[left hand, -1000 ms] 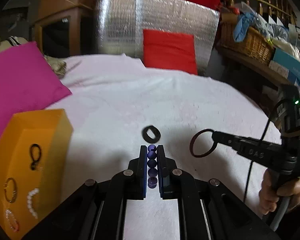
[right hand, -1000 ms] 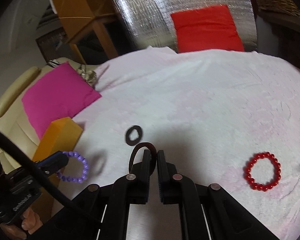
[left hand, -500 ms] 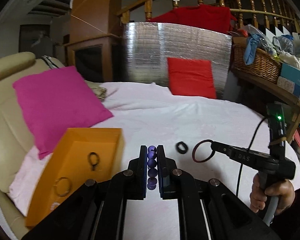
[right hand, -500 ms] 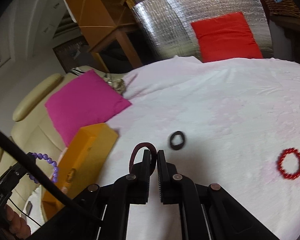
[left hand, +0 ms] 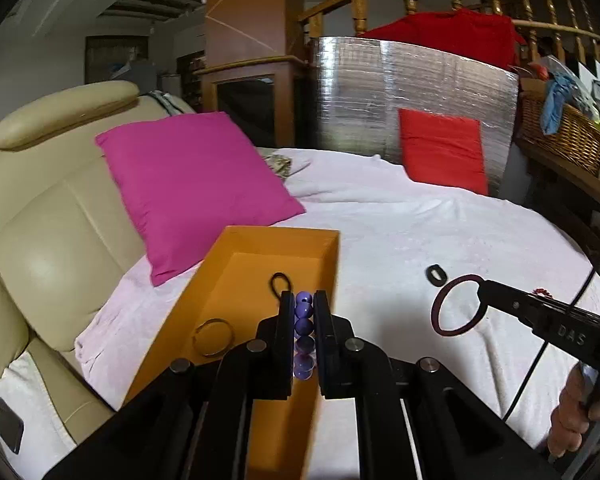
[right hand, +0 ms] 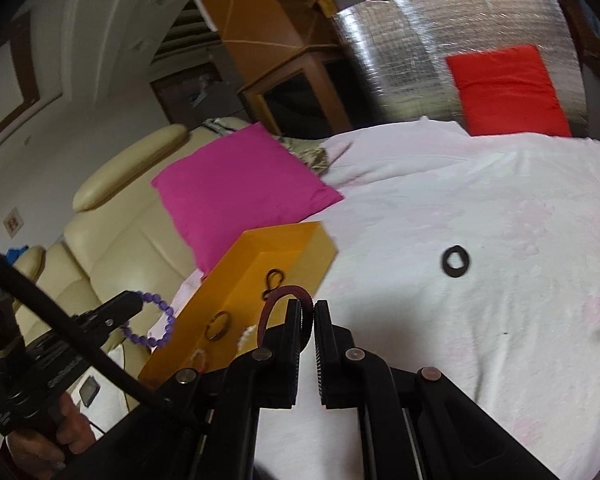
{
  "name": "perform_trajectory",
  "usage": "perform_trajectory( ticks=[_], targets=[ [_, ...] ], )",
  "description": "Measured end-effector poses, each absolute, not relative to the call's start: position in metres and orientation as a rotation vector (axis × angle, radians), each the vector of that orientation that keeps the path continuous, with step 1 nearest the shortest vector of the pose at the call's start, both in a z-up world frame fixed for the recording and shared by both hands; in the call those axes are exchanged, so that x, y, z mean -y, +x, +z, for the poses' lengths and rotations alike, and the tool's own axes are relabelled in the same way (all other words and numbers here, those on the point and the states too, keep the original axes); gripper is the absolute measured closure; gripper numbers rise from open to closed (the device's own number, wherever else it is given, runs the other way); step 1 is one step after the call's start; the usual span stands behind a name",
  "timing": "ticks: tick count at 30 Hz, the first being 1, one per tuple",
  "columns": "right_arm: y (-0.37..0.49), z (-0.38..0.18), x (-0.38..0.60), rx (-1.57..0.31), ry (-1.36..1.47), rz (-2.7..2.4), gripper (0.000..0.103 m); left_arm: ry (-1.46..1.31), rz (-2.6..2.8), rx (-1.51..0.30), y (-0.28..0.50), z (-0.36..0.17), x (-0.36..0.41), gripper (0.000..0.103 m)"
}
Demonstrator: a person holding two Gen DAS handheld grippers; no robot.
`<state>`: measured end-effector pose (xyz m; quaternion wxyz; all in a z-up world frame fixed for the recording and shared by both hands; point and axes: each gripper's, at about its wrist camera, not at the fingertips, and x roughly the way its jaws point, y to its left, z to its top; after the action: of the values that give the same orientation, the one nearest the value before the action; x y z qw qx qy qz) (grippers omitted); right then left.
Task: Organize jewelry
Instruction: 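Carry the purple bracelet and dark red ring over the orange box with both grippers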
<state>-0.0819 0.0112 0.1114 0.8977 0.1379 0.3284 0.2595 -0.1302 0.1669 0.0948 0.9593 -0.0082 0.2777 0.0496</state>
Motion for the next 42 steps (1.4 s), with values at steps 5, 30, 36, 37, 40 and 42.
perform_trajectory(
  ticks=[5, 30, 36, 37, 40, 42],
  targets=[
    [-0.091, 0.119, -0.044, -0.684, 0.238, 0.580, 0.096, -0.042, 0.128, -0.565, -0.135, 0.091, -0.186, 0.094],
    [-0.102, 0.098, -0.156, -0.773, -0.003, 0.732, 0.096, -0.142, 0.221, -0.682, -0.140, 0.039, -0.265, 0.094],
    [-0.102, 0.080, -0.176, -0.808, -0.069, 0.751, 0.096, -0.132, 0.212, -0.730, -0.133, 0.022, -0.264, 0.094],
    [-0.101, 0.077, -0.177, -0.814, -0.075, 0.750, 0.095, -0.132, 0.212, -0.735, -0.132, 0.020, -0.264, 0.094],
    [-0.099, 0.068, -0.180, -0.829, -0.090, 0.743, 0.095, -0.128, 0.216, -0.749, -0.130, 0.014, -0.265, 0.094],
    [-0.097, 0.063, -0.181, -0.841, -0.096, 0.736, 0.095, -0.128, 0.219, -0.755, -0.128, 0.011, -0.266, 0.094]
  ],
)
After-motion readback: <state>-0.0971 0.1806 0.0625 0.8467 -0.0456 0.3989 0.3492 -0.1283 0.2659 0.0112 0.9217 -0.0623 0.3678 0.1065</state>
